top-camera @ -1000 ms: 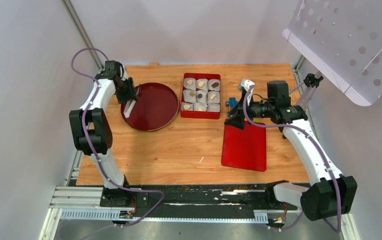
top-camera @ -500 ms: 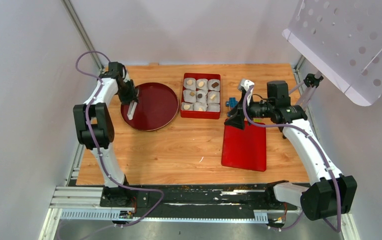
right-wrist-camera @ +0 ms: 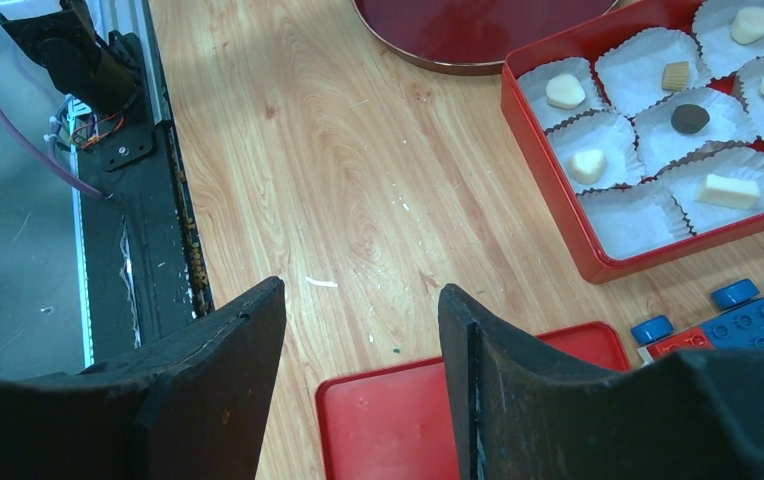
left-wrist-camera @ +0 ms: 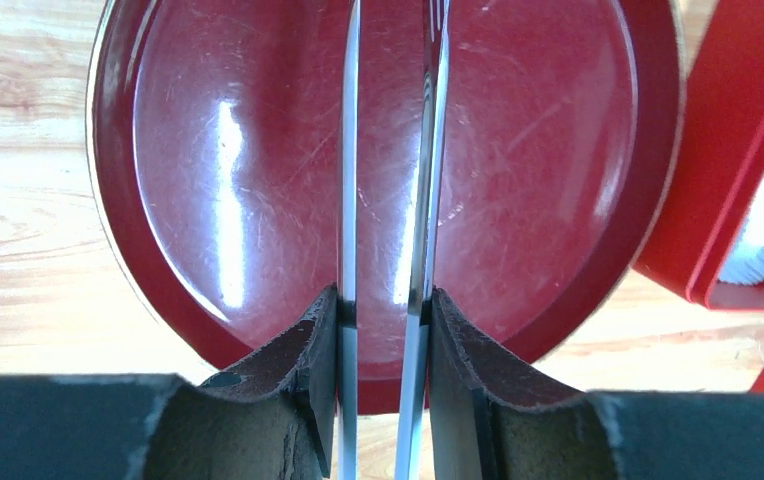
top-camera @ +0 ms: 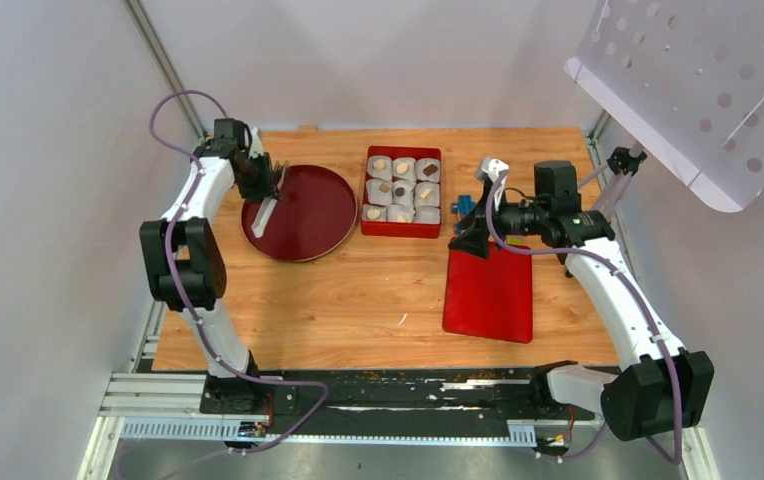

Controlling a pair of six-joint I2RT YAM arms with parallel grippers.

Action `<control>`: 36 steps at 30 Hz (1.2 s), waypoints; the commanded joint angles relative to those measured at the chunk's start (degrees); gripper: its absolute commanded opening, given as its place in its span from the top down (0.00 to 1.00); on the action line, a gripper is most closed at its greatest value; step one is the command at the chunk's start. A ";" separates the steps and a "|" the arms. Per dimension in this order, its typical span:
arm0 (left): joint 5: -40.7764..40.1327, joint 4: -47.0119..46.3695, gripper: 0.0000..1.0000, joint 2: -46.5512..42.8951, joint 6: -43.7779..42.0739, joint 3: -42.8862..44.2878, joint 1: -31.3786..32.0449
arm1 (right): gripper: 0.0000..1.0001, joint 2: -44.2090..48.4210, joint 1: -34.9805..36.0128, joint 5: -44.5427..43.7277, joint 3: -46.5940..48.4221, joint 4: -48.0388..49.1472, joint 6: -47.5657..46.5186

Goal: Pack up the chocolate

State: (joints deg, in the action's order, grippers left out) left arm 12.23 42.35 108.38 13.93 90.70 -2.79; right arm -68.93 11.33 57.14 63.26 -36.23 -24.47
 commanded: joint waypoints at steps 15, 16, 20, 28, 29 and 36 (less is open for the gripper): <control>12.36 3.04 0.96 -15.10 -15.36 -4.28 3.74 | 0.42 0.11 -0.17 1.20 2.01 1.25 -1.11; 14.28 3.54 0.96 -15.21 -16.57 -3.92 4.80 | 0.42 0.26 -0.15 0.97 2.16 0.98 -1.31; 20.39 8.00 0.96 -14.34 -22.28 -0.26 10.01 | 0.42 1.15 -0.42 -1.29 3.00 -0.53 -1.78; 24.42 13.29 0.96 -9.40 -28.77 8.74 19.36 | 0.42 4.08 -5.37 -2.97 2.22 -2.60 -0.40; 24.42 14.15 0.96 -8.22 -29.38 10.11 20.12 | 0.42 4.53 -6.05 -3.15 2.02 -2.80 -0.40; 22.15 17.45 0.96 0.93 -32.08 18.73 25.19 | 0.42 6.14 -9.38 -9.25 -0.37 -2.42 1.18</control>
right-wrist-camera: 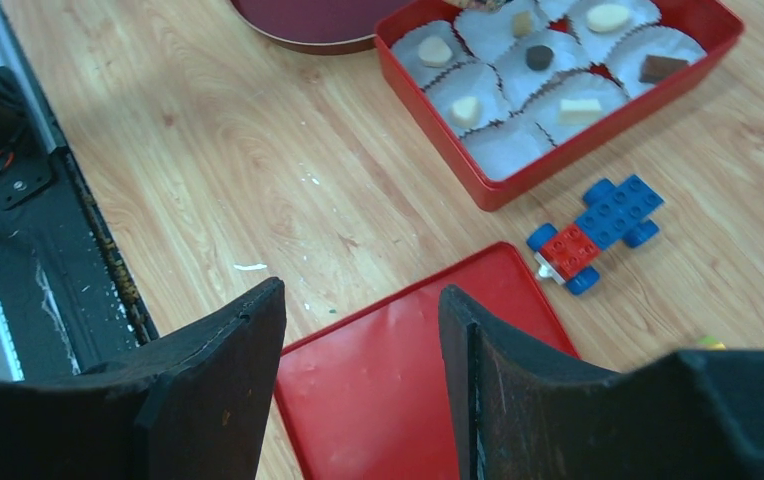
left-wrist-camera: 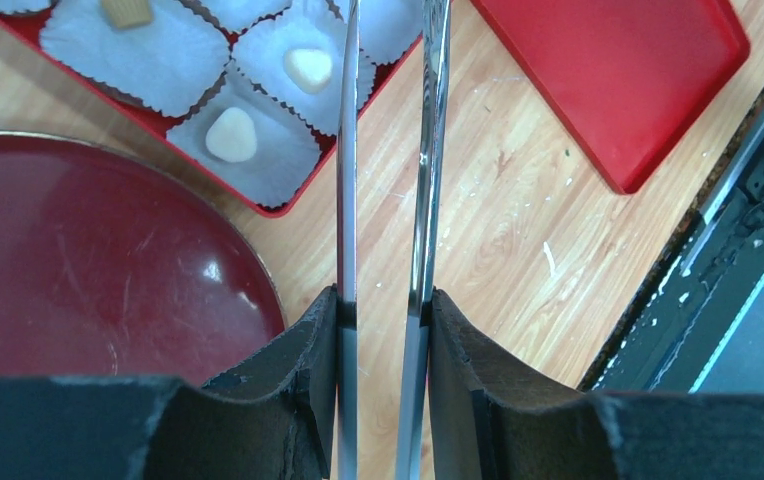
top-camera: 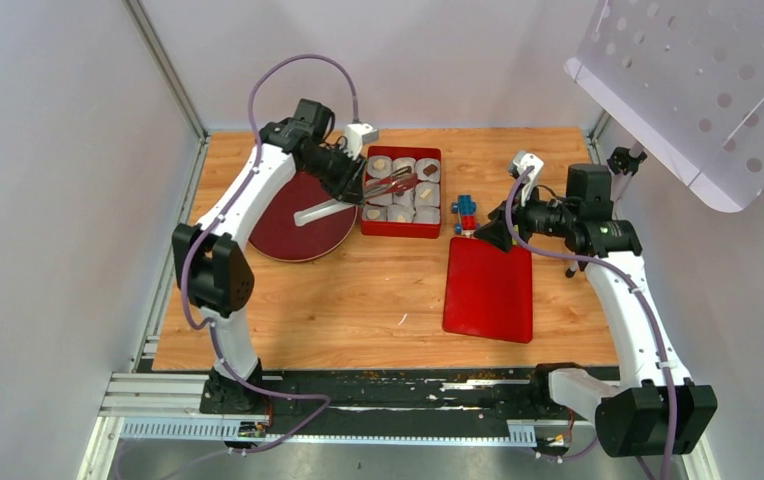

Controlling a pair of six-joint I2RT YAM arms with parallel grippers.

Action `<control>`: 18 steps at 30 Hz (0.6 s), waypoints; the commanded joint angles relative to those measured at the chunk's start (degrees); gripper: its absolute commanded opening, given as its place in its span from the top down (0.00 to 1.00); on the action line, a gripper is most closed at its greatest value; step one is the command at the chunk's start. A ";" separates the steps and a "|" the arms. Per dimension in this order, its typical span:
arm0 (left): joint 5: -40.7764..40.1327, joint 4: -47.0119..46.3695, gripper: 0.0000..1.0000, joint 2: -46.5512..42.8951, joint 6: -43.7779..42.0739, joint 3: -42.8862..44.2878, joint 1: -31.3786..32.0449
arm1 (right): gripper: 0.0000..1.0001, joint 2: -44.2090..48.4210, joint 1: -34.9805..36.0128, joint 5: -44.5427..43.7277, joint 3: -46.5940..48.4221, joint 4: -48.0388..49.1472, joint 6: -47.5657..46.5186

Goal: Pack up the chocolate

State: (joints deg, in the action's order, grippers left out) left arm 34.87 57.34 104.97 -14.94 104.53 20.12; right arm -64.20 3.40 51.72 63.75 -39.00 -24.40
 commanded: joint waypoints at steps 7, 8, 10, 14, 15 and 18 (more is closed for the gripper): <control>-4.08 5.98 0.97 12.99 -4.74 13.58 4.43 | 0.43 0.75 -2.83 -5.17 -0.76 1.20 2.20; -4.24 6.01 0.97 13.78 -4.79 14.24 4.55 | 0.43 0.75 -2.84 -5.21 -0.91 1.35 2.35; -4.80 6.18 0.97 15.26 -4.76 15.34 4.79 | 0.43 0.90 -2.83 -5.23 -1.28 1.59 2.50; -5.84 6.43 0.97 17.52 -5.13 16.08 5.64 | 0.43 1.10 -2.86 -5.23 -1.86 1.74 2.51; -5.80 6.38 0.97 17.88 -5.10 15.98 5.82 | 0.43 1.17 -2.87 -5.21 -1.87 1.74 2.45; -5.94 5.89 0.97 18.85 -4.60 15.98 6.30 | 0.43 1.23 -2.83 -5.23 -2.00 1.75 2.37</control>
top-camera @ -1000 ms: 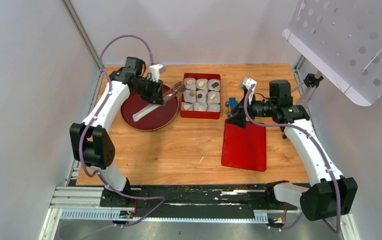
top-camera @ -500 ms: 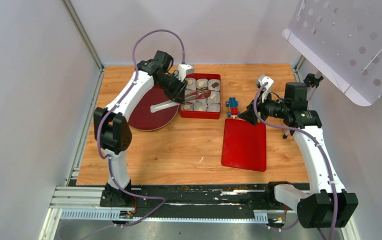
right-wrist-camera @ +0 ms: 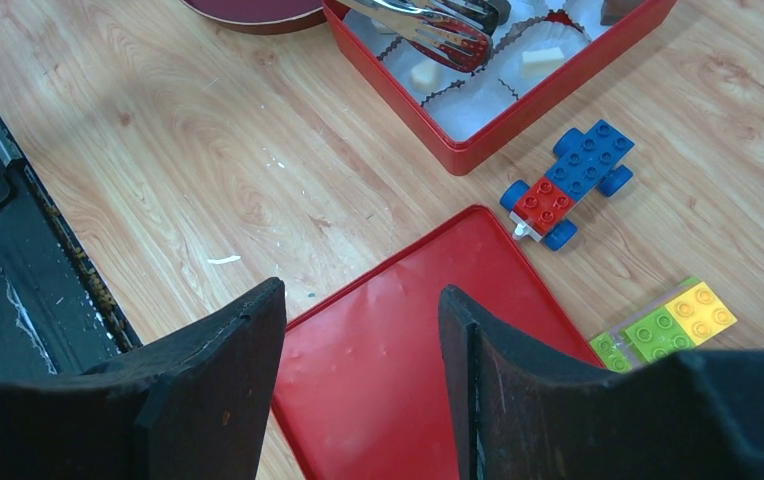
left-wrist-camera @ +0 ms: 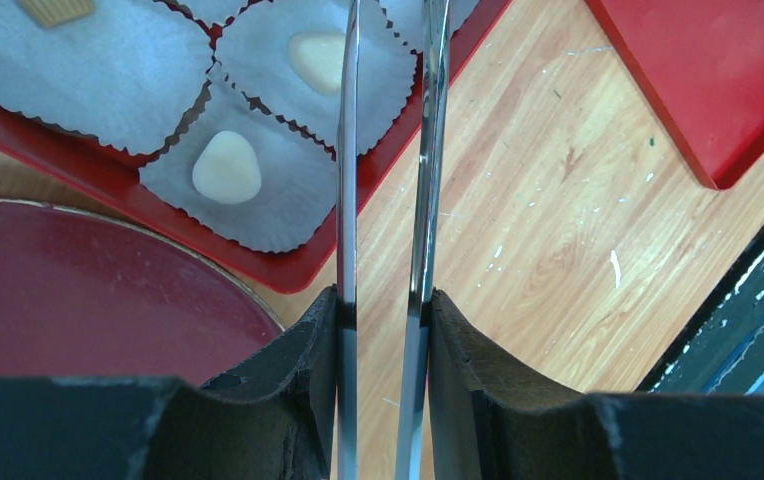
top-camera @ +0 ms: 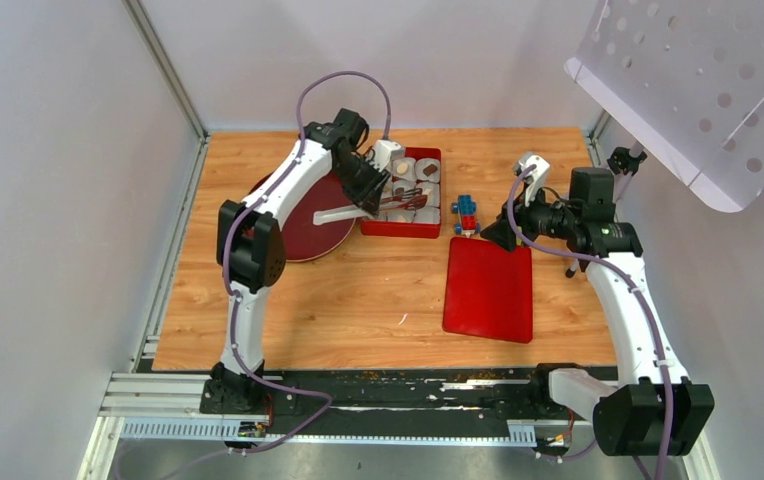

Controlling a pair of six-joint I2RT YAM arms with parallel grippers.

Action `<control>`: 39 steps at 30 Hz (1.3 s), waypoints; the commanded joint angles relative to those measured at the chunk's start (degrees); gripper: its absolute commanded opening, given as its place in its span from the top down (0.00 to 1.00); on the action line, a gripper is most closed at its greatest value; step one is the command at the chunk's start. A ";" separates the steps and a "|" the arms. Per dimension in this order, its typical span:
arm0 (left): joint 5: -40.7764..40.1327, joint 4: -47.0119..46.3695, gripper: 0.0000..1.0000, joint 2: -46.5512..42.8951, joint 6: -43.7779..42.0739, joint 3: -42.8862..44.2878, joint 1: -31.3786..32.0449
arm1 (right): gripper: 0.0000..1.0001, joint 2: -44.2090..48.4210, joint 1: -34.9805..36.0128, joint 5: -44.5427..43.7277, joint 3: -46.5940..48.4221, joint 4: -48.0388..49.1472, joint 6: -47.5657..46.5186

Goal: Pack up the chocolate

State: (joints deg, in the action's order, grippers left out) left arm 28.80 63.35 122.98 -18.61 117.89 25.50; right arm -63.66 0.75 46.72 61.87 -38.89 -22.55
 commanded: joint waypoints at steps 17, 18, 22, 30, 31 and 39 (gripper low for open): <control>-0.24 -2.07 0.91 4.88 0.65 4.99 2.68 | 0.43 2.05 -0.22 -0.31 -2.04 2.04 0.58; -0.23 -2.09 0.90 4.90 0.65 5.07 2.75 | 0.43 2.12 -0.18 -0.31 -2.14 2.00 0.58; -0.51 -1.92 0.88 5.40 0.59 5.28 3.11 | 0.43 2.25 -0.23 -0.31 -2.34 2.10 0.58; -0.60 -1.23 0.70 4.64 0.32 5.34 3.33 | 0.43 2.06 -0.22 -0.23 -2.31 2.25 0.47; -0.59 -1.37 0.69 4.42 0.41 5.46 3.33 | 0.42 1.99 -0.17 -0.15 -2.40 2.40 0.54; -1.51 -1.65 0.58 3.85 1.00 6.74 3.43 | 0.43 1.02 -0.17 0.30 -1.60 2.78 0.84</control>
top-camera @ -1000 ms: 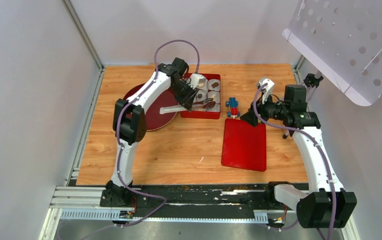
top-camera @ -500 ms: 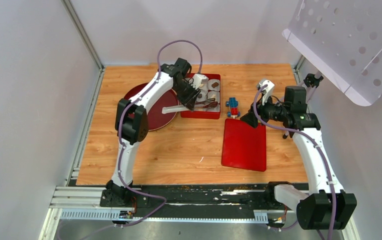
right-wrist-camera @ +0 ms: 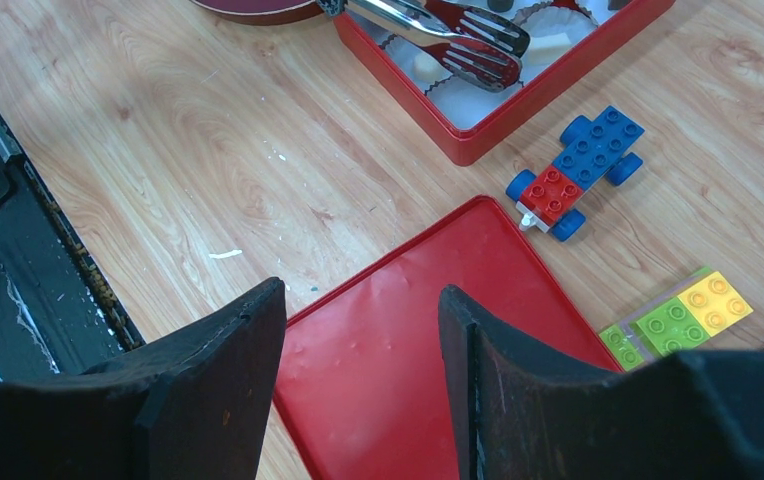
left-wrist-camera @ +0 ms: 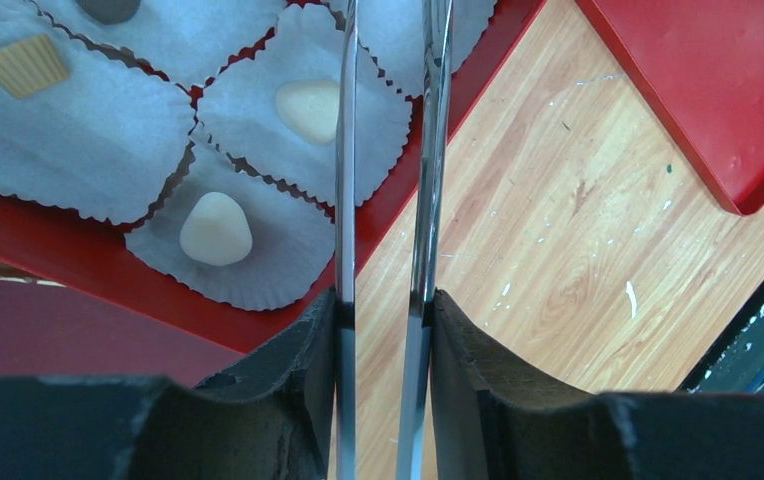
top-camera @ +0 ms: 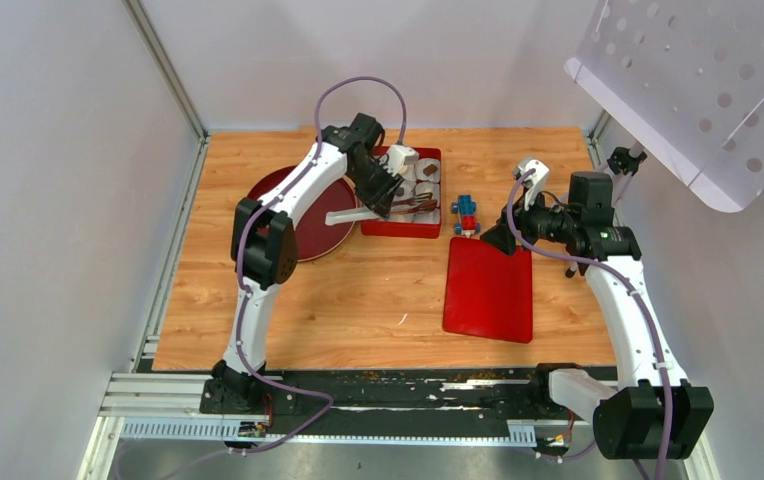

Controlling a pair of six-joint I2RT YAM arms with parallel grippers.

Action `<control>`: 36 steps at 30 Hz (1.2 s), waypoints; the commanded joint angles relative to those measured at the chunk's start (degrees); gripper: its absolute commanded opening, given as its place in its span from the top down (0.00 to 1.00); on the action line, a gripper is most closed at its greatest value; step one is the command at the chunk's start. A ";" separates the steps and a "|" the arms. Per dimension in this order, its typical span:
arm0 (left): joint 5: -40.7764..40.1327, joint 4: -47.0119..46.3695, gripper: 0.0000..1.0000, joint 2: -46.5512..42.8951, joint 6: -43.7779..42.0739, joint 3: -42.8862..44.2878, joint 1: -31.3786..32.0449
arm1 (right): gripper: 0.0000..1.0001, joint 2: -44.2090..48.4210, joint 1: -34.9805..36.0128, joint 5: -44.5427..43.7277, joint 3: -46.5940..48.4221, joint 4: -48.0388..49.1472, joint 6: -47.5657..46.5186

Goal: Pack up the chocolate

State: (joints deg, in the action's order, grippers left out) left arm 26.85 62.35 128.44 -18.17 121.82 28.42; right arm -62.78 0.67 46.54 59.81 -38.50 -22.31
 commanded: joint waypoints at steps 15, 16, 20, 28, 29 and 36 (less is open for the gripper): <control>0.90 -0.64 0.54 -1.51 0.45 3.46 0.67 | 0.43 0.38 -0.12 0.48 0.33 1.77 0.55; 1.00 -0.77 0.57 -1.71 0.19 3.67 0.67 | 0.43 0.46 -0.14 0.43 0.24 1.87 0.51; -0.89 -0.95 0.64 -3.88 -0.62 4.83 0.60 | 0.43 0.47 -0.14 0.32 0.04 1.65 0.43; -1.83 1.64 0.65 -16.82 -7.38 -2.18 -1.82 | 0.43 0.90 -0.14 0.08 -1.21 1.48 -0.81; -1.01 2.69 0.65 -18.84 -10.06 -4.62 -2.35 | 0.43 0.91 -0.14 0.12 -1.29 1.62 -0.80; 1.63 13.32 0.63 -33.05 -27.16 -23.98 -8.74 | 0.43 0.56 -0.14 -0.25 -0.18 0.82 -1.04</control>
State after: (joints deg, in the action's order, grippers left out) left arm 26.06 67.26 101.78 -33.06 105.23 23.70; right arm -62.78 0.67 46.50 58.50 -38.39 -22.52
